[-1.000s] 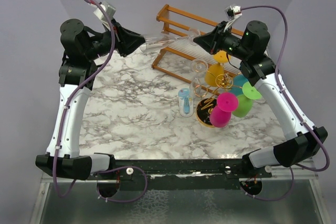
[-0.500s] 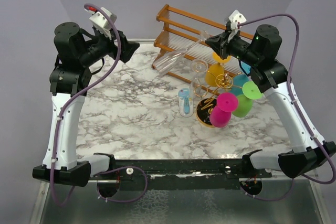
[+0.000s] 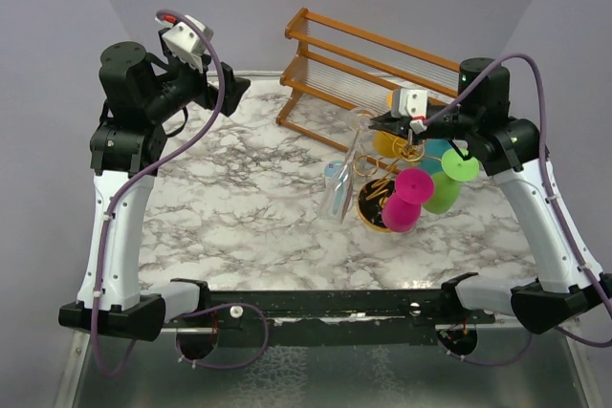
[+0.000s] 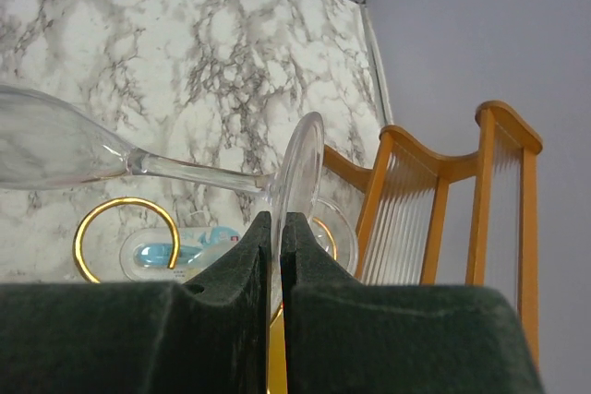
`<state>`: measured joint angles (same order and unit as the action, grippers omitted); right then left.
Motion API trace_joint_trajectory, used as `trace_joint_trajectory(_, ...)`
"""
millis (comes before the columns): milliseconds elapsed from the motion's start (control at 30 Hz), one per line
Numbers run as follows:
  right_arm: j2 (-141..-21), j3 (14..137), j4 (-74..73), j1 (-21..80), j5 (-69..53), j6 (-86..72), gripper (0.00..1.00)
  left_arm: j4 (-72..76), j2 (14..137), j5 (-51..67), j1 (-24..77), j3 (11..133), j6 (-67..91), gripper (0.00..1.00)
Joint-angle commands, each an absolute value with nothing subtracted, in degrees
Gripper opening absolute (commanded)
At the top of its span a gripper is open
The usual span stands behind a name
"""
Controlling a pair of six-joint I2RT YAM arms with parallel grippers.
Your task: Place the wine glass upside down on the wine glass rack
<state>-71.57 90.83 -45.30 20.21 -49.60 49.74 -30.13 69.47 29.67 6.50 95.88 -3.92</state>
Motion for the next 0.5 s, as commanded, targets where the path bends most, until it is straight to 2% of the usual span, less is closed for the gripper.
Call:
trace_joint_trajectory(0, -70.3, 91.0, -51.2, 21.7, -53.4, 58.7, 0.01, -29.2, 69.8, 29.0, 6.2, 95.6, -4.2, 0.96)
trace_joint_trajectory(467, -70.1, 86.4, -46.2, 28.3, -44.4, 56.3, 0.01, -27.8, 70.3, 31.0, 5.6, 94.4, -3.0, 0.96)
